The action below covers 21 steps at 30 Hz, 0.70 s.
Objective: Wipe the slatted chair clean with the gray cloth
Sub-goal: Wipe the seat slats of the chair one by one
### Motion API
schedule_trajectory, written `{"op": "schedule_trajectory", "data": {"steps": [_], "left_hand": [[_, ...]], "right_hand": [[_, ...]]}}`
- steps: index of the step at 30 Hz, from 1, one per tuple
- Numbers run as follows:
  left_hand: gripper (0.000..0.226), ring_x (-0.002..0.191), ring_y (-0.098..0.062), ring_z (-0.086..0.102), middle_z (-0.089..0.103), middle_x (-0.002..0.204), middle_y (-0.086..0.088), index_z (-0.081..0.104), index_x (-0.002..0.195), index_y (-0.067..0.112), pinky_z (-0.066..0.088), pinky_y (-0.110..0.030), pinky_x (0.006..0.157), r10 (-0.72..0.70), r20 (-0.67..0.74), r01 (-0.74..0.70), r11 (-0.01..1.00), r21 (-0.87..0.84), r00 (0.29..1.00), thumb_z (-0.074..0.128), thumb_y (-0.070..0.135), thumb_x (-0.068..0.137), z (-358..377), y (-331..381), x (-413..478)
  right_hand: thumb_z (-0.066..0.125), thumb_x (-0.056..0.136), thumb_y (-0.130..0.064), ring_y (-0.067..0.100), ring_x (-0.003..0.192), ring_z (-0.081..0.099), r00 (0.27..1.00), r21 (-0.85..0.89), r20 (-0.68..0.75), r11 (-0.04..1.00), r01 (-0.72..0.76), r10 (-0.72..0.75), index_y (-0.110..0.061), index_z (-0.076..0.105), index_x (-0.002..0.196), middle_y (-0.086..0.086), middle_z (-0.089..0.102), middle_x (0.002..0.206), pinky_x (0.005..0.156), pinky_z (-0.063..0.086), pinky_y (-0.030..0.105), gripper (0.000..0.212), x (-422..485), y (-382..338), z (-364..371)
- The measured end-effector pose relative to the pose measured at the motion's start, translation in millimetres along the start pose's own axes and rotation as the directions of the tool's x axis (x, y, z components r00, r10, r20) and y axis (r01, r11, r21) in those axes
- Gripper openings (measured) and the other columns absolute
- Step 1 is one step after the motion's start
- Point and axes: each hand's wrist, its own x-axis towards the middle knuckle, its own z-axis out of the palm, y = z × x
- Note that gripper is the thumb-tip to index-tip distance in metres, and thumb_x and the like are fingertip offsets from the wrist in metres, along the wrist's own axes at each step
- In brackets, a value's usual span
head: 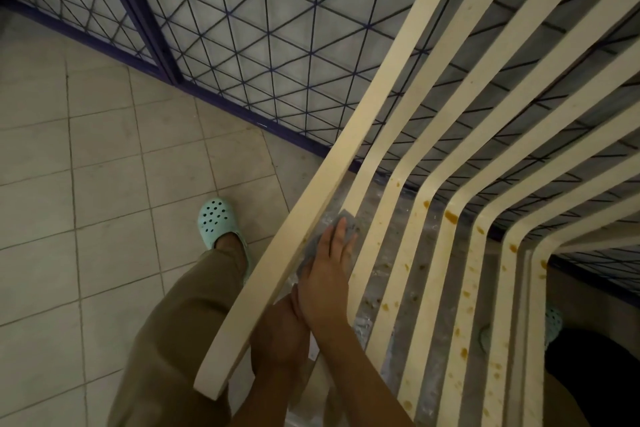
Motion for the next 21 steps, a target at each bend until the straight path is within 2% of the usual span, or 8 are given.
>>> {"op": "schedule_trajectory", "data": {"steps": [2,4,5,8,12,17,19,21], "left_hand": [[0.040,0.117,-0.018,0.056,0.057,0.131,-0.008,0.051,0.131,0.010,0.043,-0.023,0.083,-0.020,-0.056,0.020,1.000,0.000,0.998,0.027,0.029,0.106,-3,3,-5],[0.044,0.090,-0.024,0.063,0.068,0.102,-0.010,0.063,0.113,0.008,0.036,-0.017,0.056,0.007,-0.185,-0.019,0.998,-0.061,0.983,0.031,0.035,0.103,2,1,-4],[0.049,0.079,-0.021,0.061,0.068,0.092,-0.009,0.066,0.103,0.008,0.033,-0.016,0.052,0.007,-0.211,-0.024,0.997,-0.079,0.978,0.029,0.039,0.102,3,0,-4],[0.063,0.056,-0.013,0.057,0.058,0.061,-0.001,0.061,0.071,0.011,0.048,-0.029,0.052,0.082,-0.240,-0.082,0.997,0.007,0.967,0.017,0.044,0.101,5,-2,0],[0.061,0.060,-0.012,0.059,0.064,0.069,-0.003,0.066,0.082,0.009,0.051,-0.030,0.058,0.096,-0.230,-0.093,0.995,0.026,0.968,0.019,0.043,0.101,7,-1,2],[0.062,0.048,-0.012,0.056,0.049,0.052,0.004,0.068,0.080,0.009,0.050,-0.030,0.048,0.095,-0.212,-0.090,0.995,0.030,0.973,0.019,0.041,0.100,10,-4,3],[0.055,0.051,-0.013,0.056,0.055,0.056,0.000,0.067,0.082,0.007,0.051,-0.032,0.049,0.076,-0.214,-0.075,0.997,0.010,0.974,0.025,0.038,0.102,10,-3,1],[0.048,0.054,-0.014,0.051,0.063,0.067,-0.006,0.064,0.084,0.005,0.042,-0.026,0.048,0.029,-0.270,-0.043,0.998,-0.045,0.962,0.032,0.034,0.104,9,-3,0]], "right_hand": [[0.044,0.097,-0.010,0.034,0.146,-0.024,1.000,-0.024,0.006,1.000,0.005,-0.005,-0.011,-0.008,0.155,0.001,-0.031,0.158,0.104,0.047,0.040,0.078,9,2,-2],[0.041,0.100,-0.011,0.038,0.147,-0.020,1.000,-0.054,-0.004,0.999,0.000,0.000,-0.009,-0.006,0.155,0.004,-0.029,0.159,0.109,0.043,0.042,0.073,20,4,-3],[0.040,0.100,-0.010,0.039,0.147,-0.019,1.000,-0.066,-0.002,0.998,-0.003,0.002,-0.009,-0.007,0.155,0.005,-0.029,0.159,0.111,0.040,0.046,0.073,28,5,-5],[0.040,0.099,-0.007,0.042,0.146,-0.017,1.000,-0.093,0.010,0.996,-0.008,0.009,-0.009,-0.010,0.155,0.007,-0.028,0.159,0.114,0.032,0.052,0.076,53,10,-11],[0.041,0.099,-0.009,0.043,0.145,-0.019,0.999,-0.147,0.031,0.989,-0.007,0.011,-0.006,-0.010,0.154,0.011,-0.026,0.160,0.118,0.022,0.055,0.076,86,16,-28],[0.041,0.098,-0.007,0.046,0.144,-0.021,0.997,-0.189,0.074,0.982,-0.002,0.016,-0.003,-0.010,0.154,0.014,-0.026,0.159,0.121,0.003,0.054,0.076,101,16,-41],[0.042,0.097,-0.006,0.045,0.143,-0.022,0.998,-0.164,0.064,0.986,-0.008,0.018,-0.002,-0.012,0.153,0.015,-0.026,0.159,0.121,-0.003,0.053,0.078,97,15,-40],[0.043,0.096,-0.006,0.044,0.143,-0.024,0.998,-0.154,0.056,0.988,-0.002,0.011,-0.002,-0.013,0.153,0.015,-0.026,0.159,0.121,-0.003,0.053,0.079,87,12,-36]]}}
